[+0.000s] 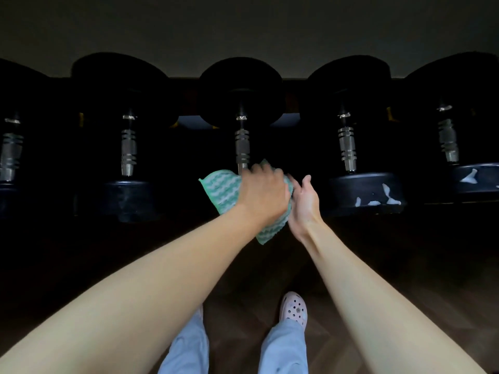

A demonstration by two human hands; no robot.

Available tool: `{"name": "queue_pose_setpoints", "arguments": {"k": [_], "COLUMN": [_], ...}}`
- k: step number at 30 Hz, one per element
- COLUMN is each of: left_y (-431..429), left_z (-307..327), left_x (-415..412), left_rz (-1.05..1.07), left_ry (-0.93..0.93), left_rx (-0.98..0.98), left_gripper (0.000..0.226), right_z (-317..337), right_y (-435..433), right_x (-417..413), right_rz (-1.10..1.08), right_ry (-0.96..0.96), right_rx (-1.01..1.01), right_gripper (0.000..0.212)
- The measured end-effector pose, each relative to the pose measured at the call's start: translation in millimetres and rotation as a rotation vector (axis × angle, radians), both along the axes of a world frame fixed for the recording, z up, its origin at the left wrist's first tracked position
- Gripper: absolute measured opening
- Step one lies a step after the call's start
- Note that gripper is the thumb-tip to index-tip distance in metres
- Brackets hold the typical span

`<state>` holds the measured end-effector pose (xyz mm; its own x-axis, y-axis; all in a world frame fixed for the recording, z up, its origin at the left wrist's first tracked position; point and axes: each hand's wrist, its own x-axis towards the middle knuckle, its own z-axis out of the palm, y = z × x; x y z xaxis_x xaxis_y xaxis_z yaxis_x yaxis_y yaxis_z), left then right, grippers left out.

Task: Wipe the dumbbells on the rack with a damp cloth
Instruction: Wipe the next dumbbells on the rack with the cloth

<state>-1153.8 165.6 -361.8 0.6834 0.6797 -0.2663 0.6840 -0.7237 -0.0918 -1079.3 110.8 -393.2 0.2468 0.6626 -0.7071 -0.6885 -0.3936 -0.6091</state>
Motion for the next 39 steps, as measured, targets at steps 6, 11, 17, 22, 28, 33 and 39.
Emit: {"name": "queue_pose_setpoints", "arguments": {"k": [6, 11, 17, 22, 28, 33, 39], "left_y": [23, 27, 21, -29, -51, -29, 3], "left_z": [-3, 2, -17, -42, -46, -25, -43], "left_x": [29, -6, -58, -81, -72, -63, -77], "left_rz": [0.07, 0.202, 0.43, 0.536, 0.729, 0.881, 0.634], "left_ry": [-0.075, -0.289, -0.542, -0.514, -0.542, -0.799, -0.817], "left_rx": [-0.15, -0.13, -0.108, -0.116, -0.24, -0.312, -0.223], "left_gripper": [0.03, 0.031, 0.063, 0.053, 0.068, 0.067, 0.041], "right_z": [-2, 8, 9, 11, 3, -2, -1], "right_y": [-2, 1, 12, -17, -26, -14, 3], "right_x": [1, -16, -44, -71, -71, -56, -42], "right_rz": [0.016, 0.082, 0.505, 0.447, 0.471, 0.544, 0.459], "right_ry": [-0.01, -0.195, -1.155, -1.189, -1.178, -1.144, -1.184], "right_rx": [-0.021, 0.004, -0.096, 0.009, -0.015, -0.113, -0.058], "right_gripper": [0.064, 0.058, 0.044, 0.057, 0.056, 0.063, 0.075]}}
